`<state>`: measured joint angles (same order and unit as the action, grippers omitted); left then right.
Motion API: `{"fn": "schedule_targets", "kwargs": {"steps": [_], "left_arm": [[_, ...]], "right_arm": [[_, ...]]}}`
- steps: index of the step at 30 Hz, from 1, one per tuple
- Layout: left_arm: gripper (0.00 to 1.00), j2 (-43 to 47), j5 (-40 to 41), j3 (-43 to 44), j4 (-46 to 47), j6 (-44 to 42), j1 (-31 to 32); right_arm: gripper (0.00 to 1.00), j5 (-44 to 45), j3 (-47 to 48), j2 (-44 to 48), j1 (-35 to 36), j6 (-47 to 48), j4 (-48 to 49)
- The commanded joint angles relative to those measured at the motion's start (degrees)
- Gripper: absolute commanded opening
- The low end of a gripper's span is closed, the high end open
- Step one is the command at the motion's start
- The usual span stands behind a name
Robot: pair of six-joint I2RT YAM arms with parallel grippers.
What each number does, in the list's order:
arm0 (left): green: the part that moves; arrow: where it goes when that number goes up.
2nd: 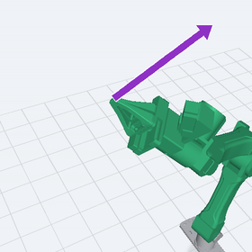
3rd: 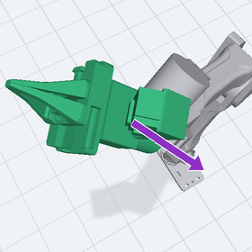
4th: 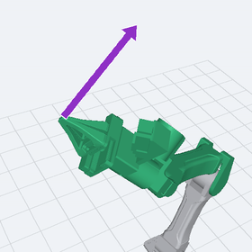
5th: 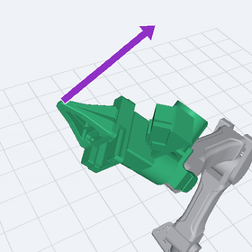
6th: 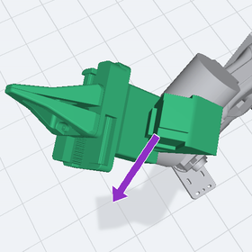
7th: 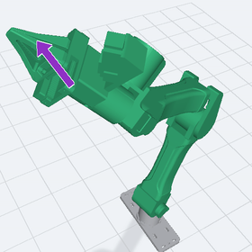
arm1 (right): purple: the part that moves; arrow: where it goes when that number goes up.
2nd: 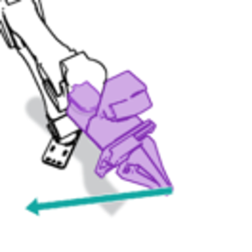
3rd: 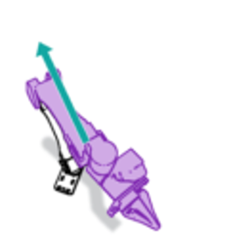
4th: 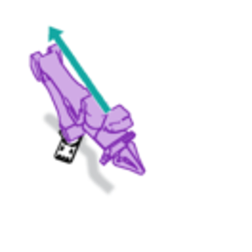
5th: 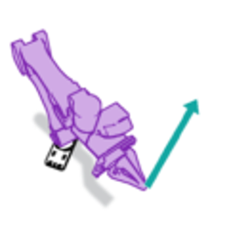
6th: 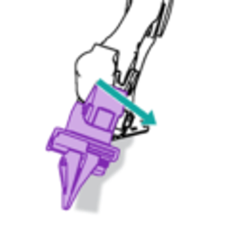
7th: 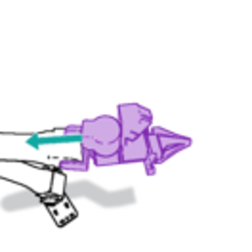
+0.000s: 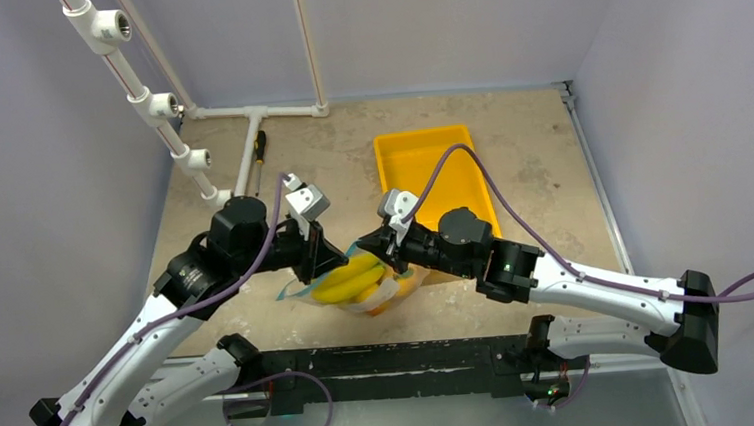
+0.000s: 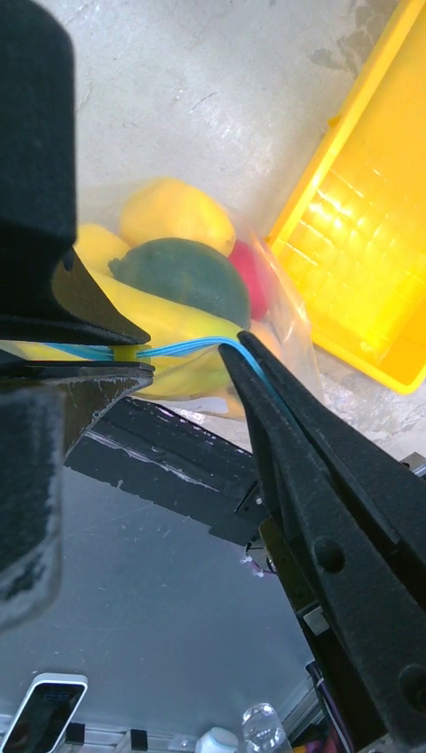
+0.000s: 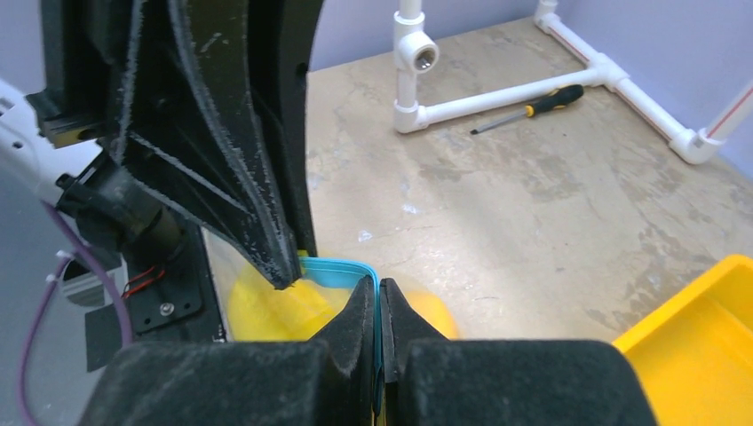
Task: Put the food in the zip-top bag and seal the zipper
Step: Zip the zipper food storage bag at the center of the board.
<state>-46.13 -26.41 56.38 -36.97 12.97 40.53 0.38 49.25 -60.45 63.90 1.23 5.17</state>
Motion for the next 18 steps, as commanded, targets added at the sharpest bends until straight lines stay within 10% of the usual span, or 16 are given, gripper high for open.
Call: {"fn": "schedule_targets", "kwargs": {"steps": [1, 18], "left_arm": [[0.0, 1.8, -2.0, 3.0, -6.3, 1.7, 0.2], [0.0, 4.0, 3.4, 5.5, -10.4, 2.1, 0.2]], "right_arm": [[0.0, 13.7, 0.2, 2.1, -1.6, 0.3, 5.3], [0.0, 25.7, 0.8, 3.9, -1.6, -4.6, 7.0]]}}
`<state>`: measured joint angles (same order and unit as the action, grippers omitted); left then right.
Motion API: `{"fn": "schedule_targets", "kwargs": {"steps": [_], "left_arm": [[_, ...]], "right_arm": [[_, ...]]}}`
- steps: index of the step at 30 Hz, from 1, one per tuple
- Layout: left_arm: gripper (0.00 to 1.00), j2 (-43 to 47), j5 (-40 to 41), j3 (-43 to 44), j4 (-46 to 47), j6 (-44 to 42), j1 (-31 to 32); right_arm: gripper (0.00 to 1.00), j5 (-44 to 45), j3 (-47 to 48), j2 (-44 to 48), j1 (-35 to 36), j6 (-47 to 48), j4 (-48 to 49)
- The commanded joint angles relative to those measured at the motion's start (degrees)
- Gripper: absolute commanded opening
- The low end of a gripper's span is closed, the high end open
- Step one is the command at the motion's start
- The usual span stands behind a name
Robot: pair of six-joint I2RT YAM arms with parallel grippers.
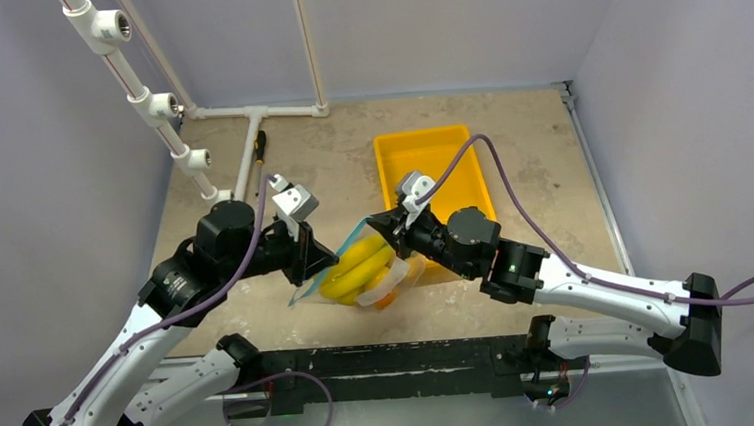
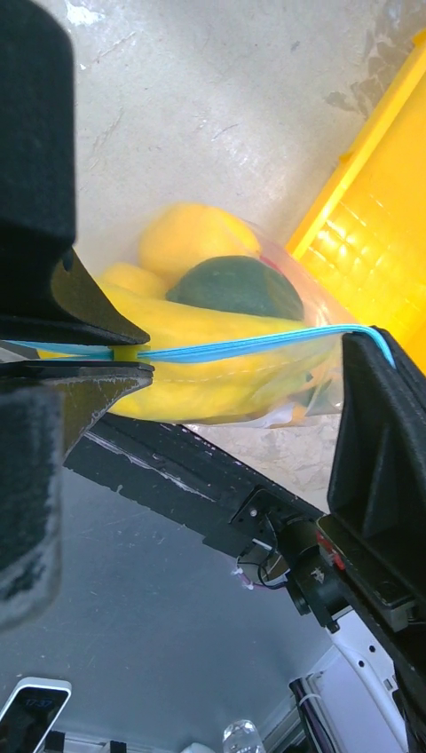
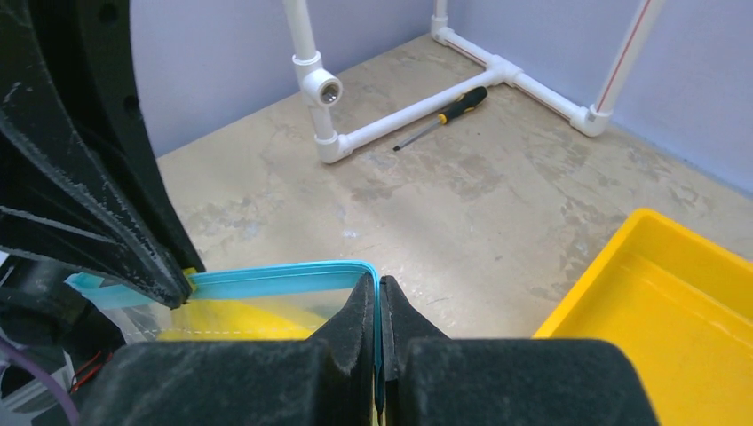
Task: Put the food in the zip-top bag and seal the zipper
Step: Zip the zipper food storage bag at the center of the board.
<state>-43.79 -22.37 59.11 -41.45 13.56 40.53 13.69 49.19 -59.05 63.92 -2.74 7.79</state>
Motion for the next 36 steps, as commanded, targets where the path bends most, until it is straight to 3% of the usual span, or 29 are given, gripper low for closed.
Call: {"fn": "schedule_targets", "kwargs": {"steps": [1, 23, 36], "left_arm": [[0.0, 1.7, -0.5, 3.0, -6.0, 1.5, 0.2], [0.0, 4.4, 6.4, 6.6, -13.9, 3.4, 0.2], [0.0, 5.6, 12.2, 6.9, -17.3, 4.8, 0.2]], "right_arm": [[0.0, 13.6, 1.0, 2.6, -1.6, -0.8, 4.5], [0.0, 31.7, 1.3, 1.9, -1.6, -2.6, 7.2], [0.0, 31.0, 0.9, 4.3, -1.7, -3.0, 7.2]]}}
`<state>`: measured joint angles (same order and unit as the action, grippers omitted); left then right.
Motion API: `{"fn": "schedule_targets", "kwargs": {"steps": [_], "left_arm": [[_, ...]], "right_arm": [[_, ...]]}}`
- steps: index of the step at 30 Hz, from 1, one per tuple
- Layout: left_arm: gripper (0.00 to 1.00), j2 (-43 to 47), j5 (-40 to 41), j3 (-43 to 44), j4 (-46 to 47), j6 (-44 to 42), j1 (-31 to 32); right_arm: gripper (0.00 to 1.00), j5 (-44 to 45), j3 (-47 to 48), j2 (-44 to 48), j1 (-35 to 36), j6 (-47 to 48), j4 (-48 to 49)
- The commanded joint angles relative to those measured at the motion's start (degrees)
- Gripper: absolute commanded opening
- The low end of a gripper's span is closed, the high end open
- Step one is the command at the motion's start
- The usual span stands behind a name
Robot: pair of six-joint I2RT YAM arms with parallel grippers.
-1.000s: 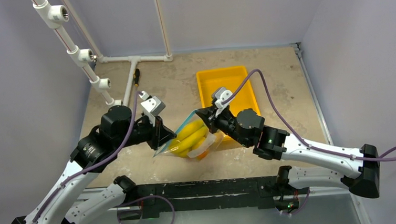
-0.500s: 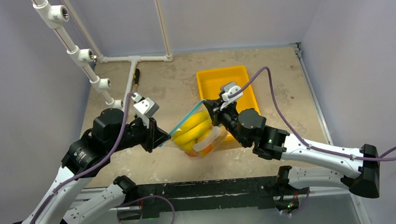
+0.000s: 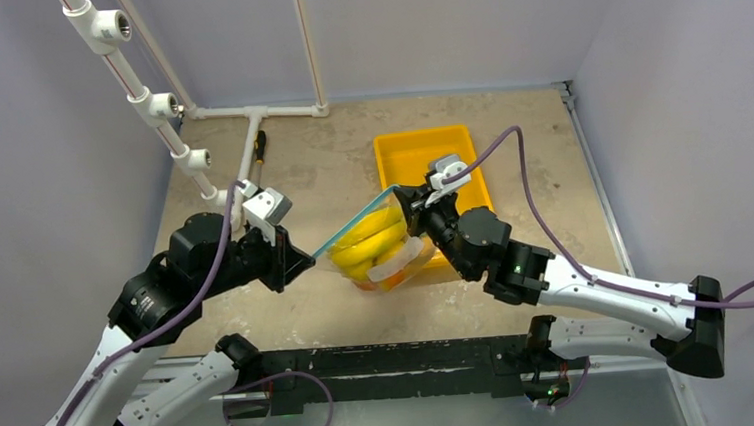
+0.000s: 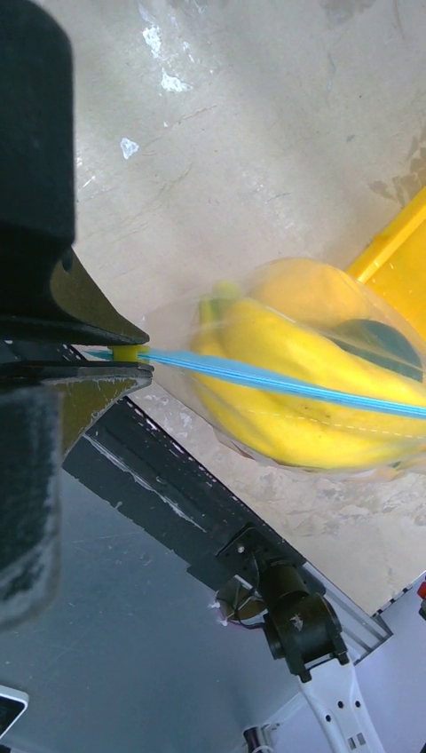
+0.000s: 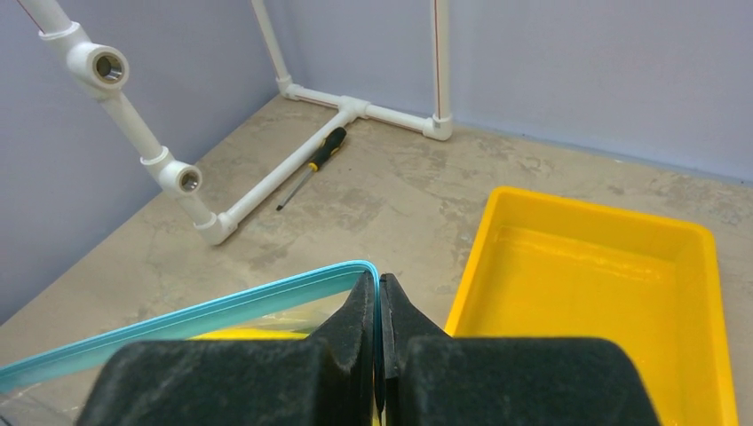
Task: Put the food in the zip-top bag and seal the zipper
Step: Zip the zipper food storage bag at the center of the board.
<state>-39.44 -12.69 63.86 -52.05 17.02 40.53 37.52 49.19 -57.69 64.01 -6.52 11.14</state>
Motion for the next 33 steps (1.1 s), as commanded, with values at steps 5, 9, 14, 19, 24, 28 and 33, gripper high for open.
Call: {"fn": "schedule_targets", "kwargs": {"steps": [5, 9, 14, 19, 24, 28, 33], "left_arm": [[0.26, 0.4, 5.7, 2.0, -5.0, 1.7, 0.2], [0.41, 0.5, 12.1, 3.1, -4.1, 1.2, 0.2], [0.55, 0.9, 15.2, 5.7, -0.7, -0.5, 0.2], [0.62, -0.1, 13.8, 6.9, 3.7, -2.2, 0.2], [0.8, -1.9, 13.0, 7.9, 6.5, -3.0, 0.2], [0.81, -2.1, 7.1, 7.6, 9.5, -3.7, 0.2], [0.82, -1.7, 3.2, 7.3, 11.3, -5.4, 0.2]], "right_arm": [[0.0, -0.3, 1.0, 3.9, -1.7, 1.5, 5.3], [0.0, -6.8, 0.0, 5.7, -1.7, 3.1, 7.1], [0.0, -12.7, -0.1, 6.9, -1.7, 4.5, 6.2], [0.0, -15.2, 0.7, 6.9, -1.7, 5.0, 4.5], [0.0, -18.3, 1.2, 5.9, -1.7, 5.2, 3.6], [0.0, -24.0, 1.4, 5.0, -1.7, 5.6, 3.8], [0.0, -30.4, 1.5, 4.9, -1.7, 6.3, 4.3]]}}
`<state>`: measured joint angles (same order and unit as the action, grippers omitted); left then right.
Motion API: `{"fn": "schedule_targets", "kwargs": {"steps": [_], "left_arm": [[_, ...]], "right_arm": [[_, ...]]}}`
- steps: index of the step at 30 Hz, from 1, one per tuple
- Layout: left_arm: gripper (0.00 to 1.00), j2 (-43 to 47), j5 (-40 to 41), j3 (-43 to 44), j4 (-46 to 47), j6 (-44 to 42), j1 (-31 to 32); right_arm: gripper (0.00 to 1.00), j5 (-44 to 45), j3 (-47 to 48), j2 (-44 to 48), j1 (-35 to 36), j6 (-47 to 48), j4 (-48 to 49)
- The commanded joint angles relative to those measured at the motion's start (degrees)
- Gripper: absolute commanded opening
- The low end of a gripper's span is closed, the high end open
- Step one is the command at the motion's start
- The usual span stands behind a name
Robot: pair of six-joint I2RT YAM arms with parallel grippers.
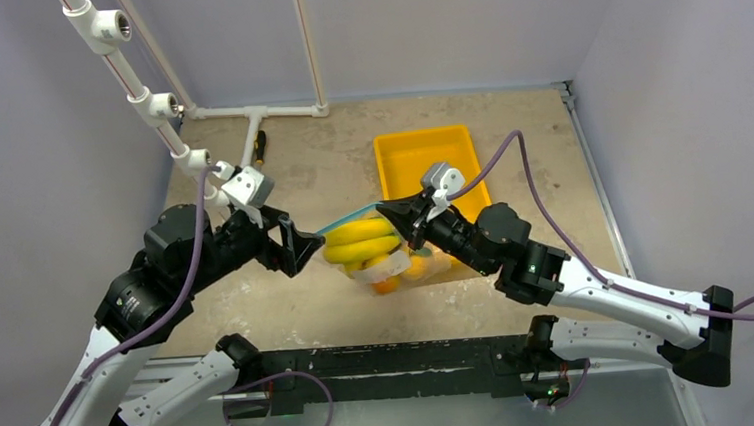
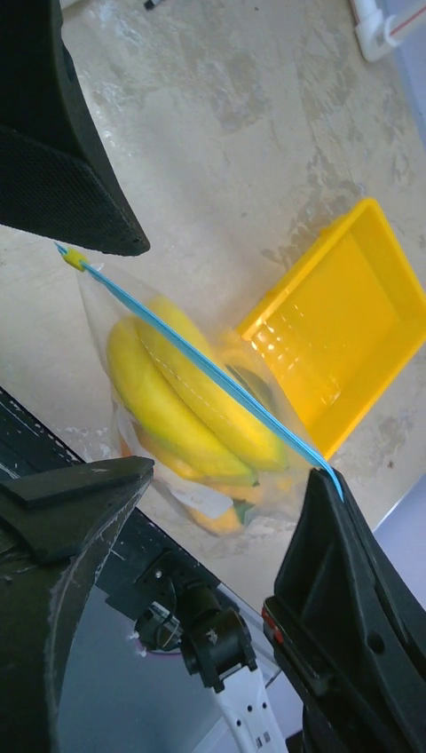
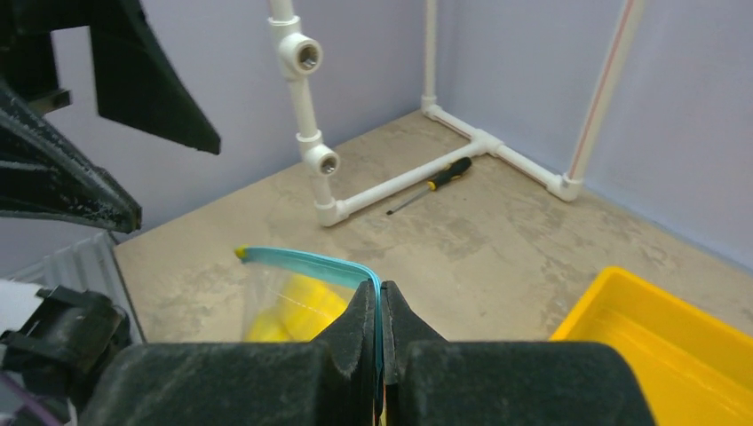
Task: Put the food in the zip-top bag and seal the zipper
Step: Zip the zipper food storage bag at the center of the board, then place the zipper food storage bag at the center of the board.
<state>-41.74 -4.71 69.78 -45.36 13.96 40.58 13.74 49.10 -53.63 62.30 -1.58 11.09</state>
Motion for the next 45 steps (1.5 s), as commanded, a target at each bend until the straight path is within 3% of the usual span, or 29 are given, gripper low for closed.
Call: {"fn": "schedule_targets", "kwargs": {"steps": [1, 14, 26, 32, 36, 41, 45], "left_arm": [[0.83, 0.7, -5.7, 1.2, 4.9, -2.8, 0.2], [0.84, 0.9, -13.6, -4.3, 11.5, -5.3, 0.2], [0.82, 0.9, -24.9, -5.3, 10.3, -5.6, 0.2], [0.78, -0.6, -26.6, -7.8, 11.3, -5.5, 0.2], [0.71, -1.8, -26.9, -9.1, 12.4, -5.6, 0.2], [0.47, -2.2, -26.8, -9.9, 12.7, -5.9, 0.2], [0.34, -1.9, -26.7, -10.6, 13.2, -5.3, 0.2]], "right_arm": [[0.0, -7.9, 1.7, 0.8, 0.0, 2.9, 4.3], [0.0, -18.9, 4.4, -0.3, 0.0, 5.0, 1.2], [0.0, -29.8, 6.7, -1.7, 0.0, 4.8, 0.5], [0.0, -31.1, 7.7, -1.7, 0.0, 4.3, 0.6], [0.0, -31.1, 8.3, -2.0, 0.0, 4.1, 0.6], [0.0, -33.0, 8.2, -2.7, 0.0, 3.5, 1.4], [0.0, -33.8, 7.8, -2.9, 0.0, 3.4, 2.0]]}}
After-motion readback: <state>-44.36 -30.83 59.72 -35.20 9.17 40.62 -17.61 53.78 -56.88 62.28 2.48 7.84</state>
